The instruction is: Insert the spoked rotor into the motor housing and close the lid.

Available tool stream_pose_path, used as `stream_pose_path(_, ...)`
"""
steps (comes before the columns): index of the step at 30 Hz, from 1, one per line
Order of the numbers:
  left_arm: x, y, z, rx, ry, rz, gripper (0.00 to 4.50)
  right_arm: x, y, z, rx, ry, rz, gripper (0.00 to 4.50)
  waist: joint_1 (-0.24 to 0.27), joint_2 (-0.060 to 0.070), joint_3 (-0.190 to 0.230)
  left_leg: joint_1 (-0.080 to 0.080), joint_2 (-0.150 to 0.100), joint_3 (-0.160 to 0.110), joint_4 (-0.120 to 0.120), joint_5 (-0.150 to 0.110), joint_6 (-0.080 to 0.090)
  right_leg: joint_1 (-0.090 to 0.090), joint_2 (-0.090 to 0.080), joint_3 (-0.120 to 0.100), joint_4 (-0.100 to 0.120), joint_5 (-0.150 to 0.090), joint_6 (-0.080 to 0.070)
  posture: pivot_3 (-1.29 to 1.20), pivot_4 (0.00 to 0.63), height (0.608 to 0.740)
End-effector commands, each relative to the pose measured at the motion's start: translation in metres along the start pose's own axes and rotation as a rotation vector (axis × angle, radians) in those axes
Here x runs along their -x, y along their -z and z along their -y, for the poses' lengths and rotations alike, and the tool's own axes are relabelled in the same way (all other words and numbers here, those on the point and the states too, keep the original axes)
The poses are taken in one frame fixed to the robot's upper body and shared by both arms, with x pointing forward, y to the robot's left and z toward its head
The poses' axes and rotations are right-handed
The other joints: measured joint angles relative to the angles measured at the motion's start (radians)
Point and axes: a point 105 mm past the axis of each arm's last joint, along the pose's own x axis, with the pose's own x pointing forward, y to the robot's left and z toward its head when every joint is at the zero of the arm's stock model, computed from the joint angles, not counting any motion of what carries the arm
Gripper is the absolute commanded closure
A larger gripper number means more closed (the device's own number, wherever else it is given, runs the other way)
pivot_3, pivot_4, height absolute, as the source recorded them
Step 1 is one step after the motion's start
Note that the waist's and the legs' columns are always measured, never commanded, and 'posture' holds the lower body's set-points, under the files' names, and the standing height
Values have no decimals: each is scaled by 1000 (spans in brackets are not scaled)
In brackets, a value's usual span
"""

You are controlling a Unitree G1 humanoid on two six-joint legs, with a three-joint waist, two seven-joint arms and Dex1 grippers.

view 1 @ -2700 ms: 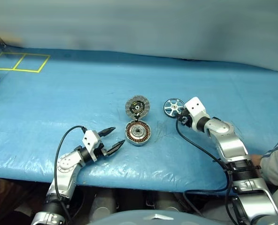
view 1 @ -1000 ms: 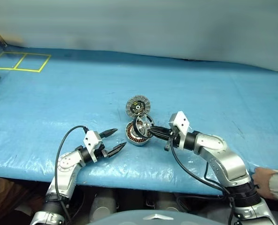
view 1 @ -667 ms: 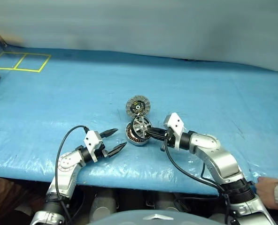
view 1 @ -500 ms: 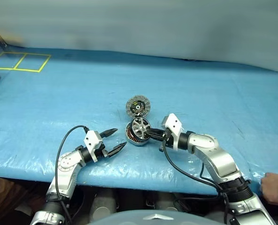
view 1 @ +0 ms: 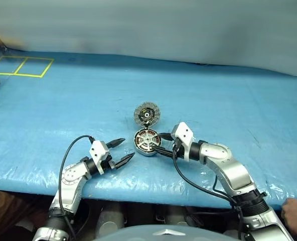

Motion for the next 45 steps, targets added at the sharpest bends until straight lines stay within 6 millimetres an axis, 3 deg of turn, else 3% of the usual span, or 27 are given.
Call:
stream_pose_path(1, -2, -13, 0, -50, 4, 38, 929, -2, -18, 2, 7, 9, 81, 1701, 0, 0, 0, 0, 0, 0, 0, 0, 0, 0, 0, 0, 0, 0, 0, 0, 150, 740)
stream_pose_path(4, -1, -14, -2, -55, -13, 44, 929, -7, -16, 3, -4, 23, 81, 2307, 0, 0, 0, 0, 0, 0, 0, 0, 0, 0, 0, 0, 0, 0, 0, 0, 150, 740)
stream_pose_path(10, 0, -15, -11, -72, -64, 35, 929, -17, -10, 4, -23, 44, 69, 4320, 0, 0, 0, 0, 0, 0, 0, 0, 0, 0, 0, 0, 0, 0, 0, 0, 150, 740)
stream_pose_path(11, 0, -14, -13, -69, -70, 26, 929, -19, -8, 3, -21, 35, 57, 4462, 0, 0, 0, 0, 0, 0, 0, 0, 0, 0, 0, 0, 0, 0, 0, 0, 150, 740)
stream_pose_path(16, 0, -13, -18, -60, -96, 22, 929, -19, 13, 4, 5, 53, -50, 4462, 0, 0, 0, 0, 0, 0, 0, 0, 0, 0, 0, 0, 0, 0, 0, 0, 150, 740)
stream_pose_path(21, -2, -14, -22, -50, -131, 29, 929, -18, 15, 1, -5, 37, -47, 4462, -1, 0, 0, 2, 0, 0, 0, 0, 0, 2, 0, 0, 0, 0, 0, 0, 150, 740)
stream_pose_path(31, -9, -34, -67, 43, -360, 85, 929, -5, -35, 5, -83, 42, 214, 4462, 0, -1, 0, 2, 0, 0, 0, 0, 0, 3, 0, 0, 0, 2, 3, 0, 150, 740)
stream_pose_path(34, -18, -42, -78, 33, -377, 86, 1567, 1, -37, 9, -89, 76, 230, 4500, 1, -1, 0, 2, 0, 0, 0, 0, 0, 3, 0, 0, 0, 3, 4, 0, 150, 740)
stream_pose_path(43, -68, -60, -114, -32, -437, -7, 4481, 16, -32, 17, -79, 156, 215, 4500, 6, -1, 0, 2, -2, 0, 0, 0, 0, 3, 4, 0, 0, 4, 7, 0, 150, 740)
stream_pose_path(45, -80, -60, -117, -45, -421, -43, 4481, 18, -32, 18, -77, 167, 216, 4500, 7, -2, 0, 2, -2, 0, 0, 0, 0, 3, 4, 0, 0, 4, 7, 0, 150, 740)
